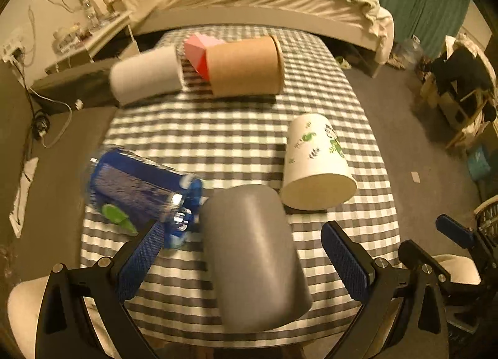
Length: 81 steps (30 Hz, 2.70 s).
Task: Flip cup upside down
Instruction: 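Grasp the gray cup with the left tool while the right tool releases it, then rotate the gray cup with the left tool so its bottom faces up, then lower the gray cup rim-down onto the table and open the left tool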
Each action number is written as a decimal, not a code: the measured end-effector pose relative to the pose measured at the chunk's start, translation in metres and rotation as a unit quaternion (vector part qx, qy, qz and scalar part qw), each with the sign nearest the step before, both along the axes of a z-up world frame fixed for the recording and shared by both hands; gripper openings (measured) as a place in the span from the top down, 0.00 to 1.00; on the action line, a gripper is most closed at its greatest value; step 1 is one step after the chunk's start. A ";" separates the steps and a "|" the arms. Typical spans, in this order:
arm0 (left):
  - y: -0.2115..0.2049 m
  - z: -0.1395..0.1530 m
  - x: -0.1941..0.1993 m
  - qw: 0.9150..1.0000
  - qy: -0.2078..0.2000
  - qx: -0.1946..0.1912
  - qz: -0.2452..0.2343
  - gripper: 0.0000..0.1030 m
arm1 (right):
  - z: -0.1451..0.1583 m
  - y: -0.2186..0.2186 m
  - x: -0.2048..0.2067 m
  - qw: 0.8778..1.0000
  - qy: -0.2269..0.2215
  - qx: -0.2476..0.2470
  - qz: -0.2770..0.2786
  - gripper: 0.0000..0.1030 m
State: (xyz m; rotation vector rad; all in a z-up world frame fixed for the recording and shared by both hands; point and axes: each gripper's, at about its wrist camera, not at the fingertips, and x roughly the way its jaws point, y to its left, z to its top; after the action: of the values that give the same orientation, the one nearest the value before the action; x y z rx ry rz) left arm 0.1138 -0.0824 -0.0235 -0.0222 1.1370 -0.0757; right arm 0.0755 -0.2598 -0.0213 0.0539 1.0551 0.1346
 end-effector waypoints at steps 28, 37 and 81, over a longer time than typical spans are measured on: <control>-0.007 0.007 -0.013 0.999 -0.007 0.004 -0.047 0.27 | -0.006 -0.023 -0.002 0.997 -0.039 0.056 -0.041 0.16; -0.013 0.008 -0.057 0.995 -0.062 0.026 -0.077 0.27 | -0.004 -0.028 -0.010 0.997 -0.047 0.038 -0.052 0.16; -0.018 -0.010 -0.026 0.992 -0.105 0.011 -0.068 0.20 | -0.006 -0.026 -0.010 0.997 -0.043 0.017 -0.059 0.16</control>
State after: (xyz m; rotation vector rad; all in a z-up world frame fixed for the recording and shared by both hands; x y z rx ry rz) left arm 0.0881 -0.1002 -0.0333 0.0820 0.9286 -0.1822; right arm 0.0654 -0.2854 -0.0271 0.1390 0.9612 0.0474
